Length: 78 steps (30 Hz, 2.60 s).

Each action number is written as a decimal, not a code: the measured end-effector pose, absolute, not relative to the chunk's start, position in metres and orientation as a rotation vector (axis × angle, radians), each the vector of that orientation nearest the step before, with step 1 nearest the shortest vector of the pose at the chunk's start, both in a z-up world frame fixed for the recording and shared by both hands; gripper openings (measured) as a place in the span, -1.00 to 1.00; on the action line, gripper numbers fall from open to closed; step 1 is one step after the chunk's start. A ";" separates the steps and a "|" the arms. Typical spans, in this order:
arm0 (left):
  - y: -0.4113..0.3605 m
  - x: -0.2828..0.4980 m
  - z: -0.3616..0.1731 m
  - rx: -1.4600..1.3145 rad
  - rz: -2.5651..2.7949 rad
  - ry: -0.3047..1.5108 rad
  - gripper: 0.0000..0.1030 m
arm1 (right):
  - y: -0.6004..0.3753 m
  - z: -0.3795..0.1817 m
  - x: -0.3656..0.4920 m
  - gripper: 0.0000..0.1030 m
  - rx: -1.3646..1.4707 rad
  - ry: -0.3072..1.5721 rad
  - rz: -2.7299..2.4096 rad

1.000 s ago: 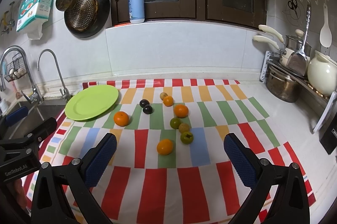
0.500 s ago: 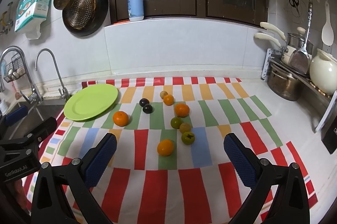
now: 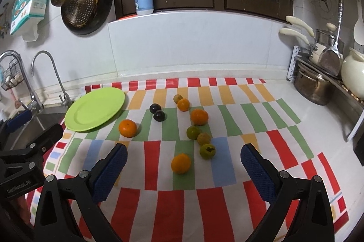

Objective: Organize fruits
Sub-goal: 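Grasp a mandarin with the right tool while the left tool grasps another mandarin, then carry both held mandarins over the light-green plate with both tools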

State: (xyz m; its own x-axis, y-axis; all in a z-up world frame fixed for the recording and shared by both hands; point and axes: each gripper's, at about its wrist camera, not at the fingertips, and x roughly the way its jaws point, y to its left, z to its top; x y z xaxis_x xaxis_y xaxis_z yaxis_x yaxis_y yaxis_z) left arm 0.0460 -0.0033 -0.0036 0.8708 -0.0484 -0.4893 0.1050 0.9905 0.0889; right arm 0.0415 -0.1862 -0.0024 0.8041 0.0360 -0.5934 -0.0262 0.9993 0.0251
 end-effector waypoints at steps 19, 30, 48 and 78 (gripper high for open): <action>-0.016 0.118 -0.046 0.241 -0.222 0.605 0.61 | -0.174 -0.052 0.090 0.52 0.022 0.820 0.035; -0.028 0.152 -0.074 0.284 -0.312 0.691 0.41 | -0.171 -0.079 0.108 0.12 0.041 0.910 0.032; -0.045 0.187 -0.102 0.293 -0.368 0.795 0.03 | -0.177 -0.098 0.127 -0.35 0.064 0.954 0.047; 0.017 0.149 -0.058 0.087 -0.216 0.767 -0.19 | -0.132 -0.053 0.136 -0.35 -0.010 0.790 0.264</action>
State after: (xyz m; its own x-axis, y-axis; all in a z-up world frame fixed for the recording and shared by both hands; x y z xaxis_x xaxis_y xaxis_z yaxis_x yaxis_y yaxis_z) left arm 0.1488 0.0174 -0.0584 0.6992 -0.1622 -0.6963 0.2252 0.9743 -0.0008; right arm 0.1356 -0.1324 -0.0532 0.6728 0.2307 -0.7030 -0.2382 0.9671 0.0895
